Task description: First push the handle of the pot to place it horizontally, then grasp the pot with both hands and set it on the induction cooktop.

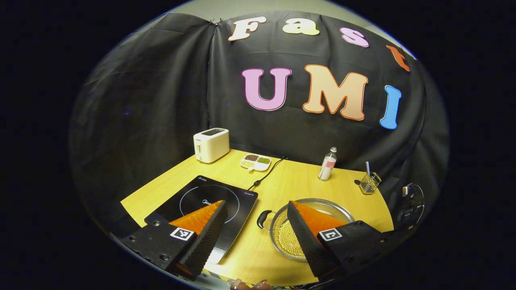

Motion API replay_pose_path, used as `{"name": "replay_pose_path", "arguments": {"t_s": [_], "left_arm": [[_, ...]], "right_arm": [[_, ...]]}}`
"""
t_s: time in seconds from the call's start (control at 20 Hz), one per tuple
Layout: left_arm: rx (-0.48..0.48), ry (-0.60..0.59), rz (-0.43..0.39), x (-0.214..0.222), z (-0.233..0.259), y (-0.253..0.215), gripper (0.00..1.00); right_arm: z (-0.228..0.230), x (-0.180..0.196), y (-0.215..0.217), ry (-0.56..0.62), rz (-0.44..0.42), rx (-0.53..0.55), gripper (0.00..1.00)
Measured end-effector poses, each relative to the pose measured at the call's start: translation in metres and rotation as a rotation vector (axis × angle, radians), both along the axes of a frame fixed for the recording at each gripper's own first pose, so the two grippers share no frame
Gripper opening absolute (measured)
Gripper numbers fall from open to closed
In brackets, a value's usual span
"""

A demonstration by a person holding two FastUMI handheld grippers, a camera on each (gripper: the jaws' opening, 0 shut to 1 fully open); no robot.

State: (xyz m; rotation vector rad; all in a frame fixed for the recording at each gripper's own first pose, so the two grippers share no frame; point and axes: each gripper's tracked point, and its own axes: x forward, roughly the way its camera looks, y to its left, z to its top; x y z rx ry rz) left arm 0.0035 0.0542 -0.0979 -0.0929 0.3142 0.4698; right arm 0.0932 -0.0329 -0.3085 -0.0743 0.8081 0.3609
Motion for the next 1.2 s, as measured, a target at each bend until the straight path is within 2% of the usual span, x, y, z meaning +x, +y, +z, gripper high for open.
{"name": "replay_pose_path", "arguments": {"t_s": [0.8,0.95,1.0,1.2], "left_arm": [[-0.029,0.016,-0.020,0.003,-0.009,-0.001,0.97],[-0.053,0.032,-0.067,0.013,-0.020,-0.003,0.97],[-0.065,0.039,-0.089,0.018,-0.024,-0.004,0.97],[-0.108,0.091,-0.212,0.039,-0.047,-0.004,0.97]], "right_arm": [[0.006,0.008,-0.009,0.001,-0.021,-0.011,0.03],[0.019,0.008,-0.018,-0.022,-0.086,-0.010,0.03],[0.025,0.007,-0.019,-0.024,-0.114,0.008,0.00],[0.046,0.009,-0.026,-0.068,-0.231,0.022,0.00]]}}
